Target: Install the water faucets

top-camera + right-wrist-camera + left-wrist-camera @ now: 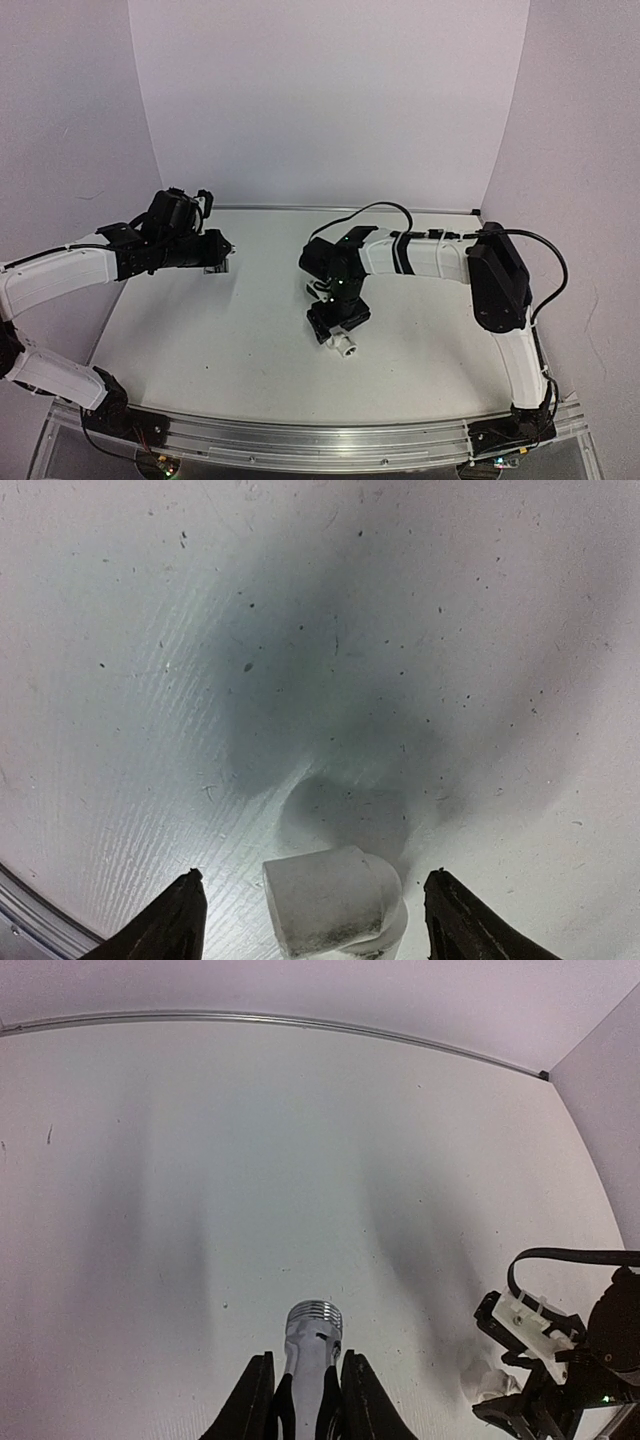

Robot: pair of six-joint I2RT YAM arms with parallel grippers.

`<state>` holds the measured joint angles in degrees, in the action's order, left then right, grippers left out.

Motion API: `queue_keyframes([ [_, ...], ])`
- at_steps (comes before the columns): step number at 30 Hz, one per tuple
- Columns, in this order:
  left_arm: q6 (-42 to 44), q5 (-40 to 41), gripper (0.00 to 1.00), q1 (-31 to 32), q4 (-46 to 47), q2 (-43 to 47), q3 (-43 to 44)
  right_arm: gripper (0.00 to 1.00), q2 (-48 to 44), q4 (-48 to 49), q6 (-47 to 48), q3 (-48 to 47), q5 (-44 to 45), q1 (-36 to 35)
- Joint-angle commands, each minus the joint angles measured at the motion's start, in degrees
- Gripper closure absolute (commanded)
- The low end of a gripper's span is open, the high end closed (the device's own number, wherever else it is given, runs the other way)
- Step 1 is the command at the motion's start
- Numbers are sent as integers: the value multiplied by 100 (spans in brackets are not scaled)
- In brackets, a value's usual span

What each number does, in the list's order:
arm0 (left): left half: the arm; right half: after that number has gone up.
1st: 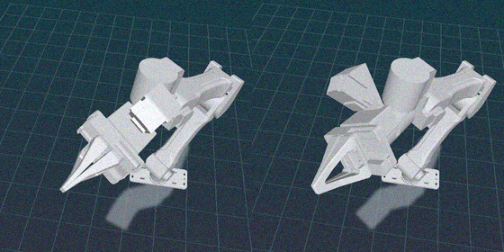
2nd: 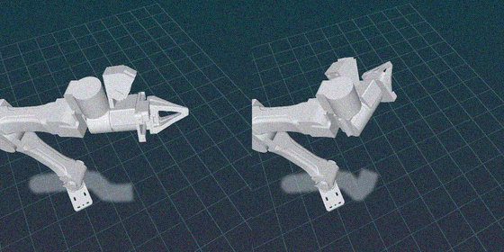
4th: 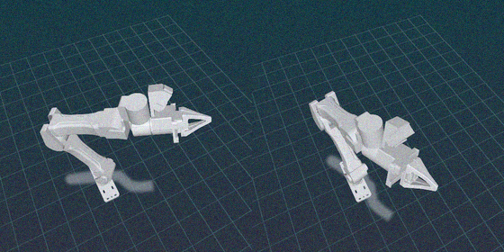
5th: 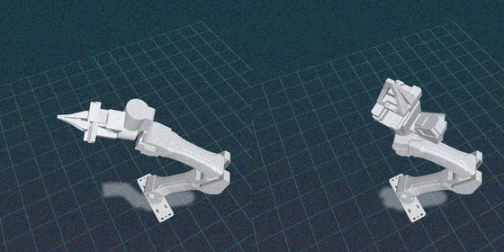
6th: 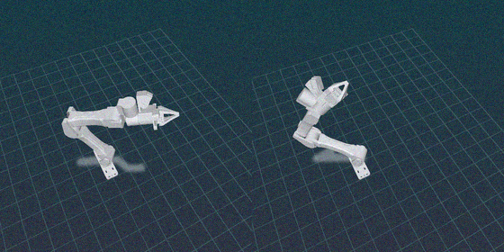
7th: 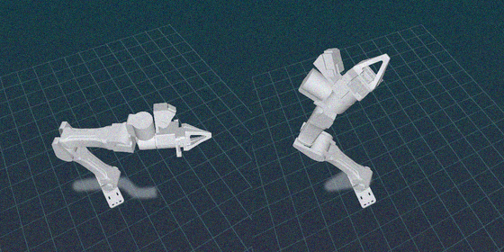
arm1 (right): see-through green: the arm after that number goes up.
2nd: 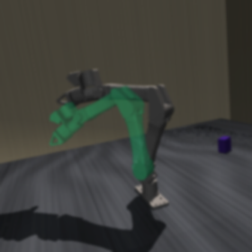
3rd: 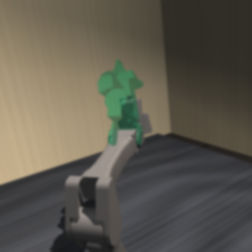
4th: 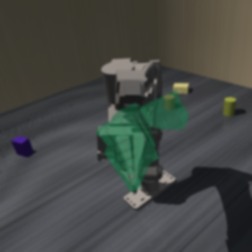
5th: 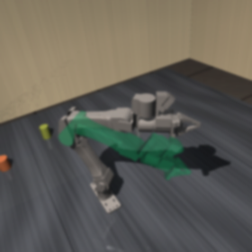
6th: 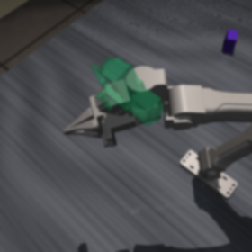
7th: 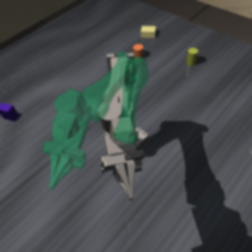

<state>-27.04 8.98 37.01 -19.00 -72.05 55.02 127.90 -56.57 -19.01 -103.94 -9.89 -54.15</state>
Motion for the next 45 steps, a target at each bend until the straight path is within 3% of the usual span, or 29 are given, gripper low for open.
queue_keyframes([
  [1,68,-143,100,-44,328,137,53,33,108,-199,175,-54,-147,98],
  [3,69,-156,100,-45,327,186,28,34,60,-174,203,24,-205,149],
  [7,45,-152,100,-53,337,280,-6,46,3,-33,222,201,-332,244],
  [12,6,-203,99,-56,336,330,-12,48,-70,116,257,364,-280,256],
  [17,-3,-165,100,-62,327,311,15,70,-384,584,203,669,-144,260],
  [24,-45,-148,100,-76,323,334,94,99,-1486,2615,47,2039,734,248],
  [28,-106,-187,100,-87,327,407,48,100,-2074,4239,-59,3135,1236,250],
  [32,-121,-269,100,-97,284,372,148,100,-2066,4691,90,3277,1747,262],
  [37,-188,-271,100,-97,292,311,186,100,-2248,7145,1035,4442,2305,265],
  [45,-265,-254,100,-97,292,428,115,100,-1935,9805,1481,5376,2774,182],
])
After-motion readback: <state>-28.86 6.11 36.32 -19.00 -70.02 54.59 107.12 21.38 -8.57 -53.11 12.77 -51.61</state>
